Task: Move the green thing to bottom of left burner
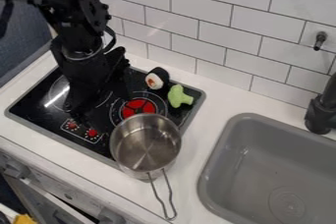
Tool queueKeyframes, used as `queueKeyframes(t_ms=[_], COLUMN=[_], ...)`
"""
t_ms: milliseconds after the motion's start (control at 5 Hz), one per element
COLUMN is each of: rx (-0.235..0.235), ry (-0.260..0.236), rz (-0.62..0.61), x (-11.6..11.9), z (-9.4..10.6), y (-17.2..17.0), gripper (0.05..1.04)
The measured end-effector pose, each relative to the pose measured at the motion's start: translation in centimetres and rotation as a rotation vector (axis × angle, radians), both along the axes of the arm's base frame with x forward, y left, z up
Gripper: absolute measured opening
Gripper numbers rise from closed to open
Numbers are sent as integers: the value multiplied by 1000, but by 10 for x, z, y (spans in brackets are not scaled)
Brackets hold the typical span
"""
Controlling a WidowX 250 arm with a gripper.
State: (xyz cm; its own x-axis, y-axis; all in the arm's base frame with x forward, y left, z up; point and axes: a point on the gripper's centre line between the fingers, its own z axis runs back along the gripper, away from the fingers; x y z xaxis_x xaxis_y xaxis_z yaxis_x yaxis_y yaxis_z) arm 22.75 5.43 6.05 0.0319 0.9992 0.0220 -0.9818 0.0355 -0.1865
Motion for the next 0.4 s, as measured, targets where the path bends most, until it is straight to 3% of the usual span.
queueKeyframes(t_ms=[200, 400], rx=[-7, 14], ry=[29, 98], rz=[5, 8], x=[-3, 13], z=[-6, -15], y=[0, 3], gripper=[1001, 1001])
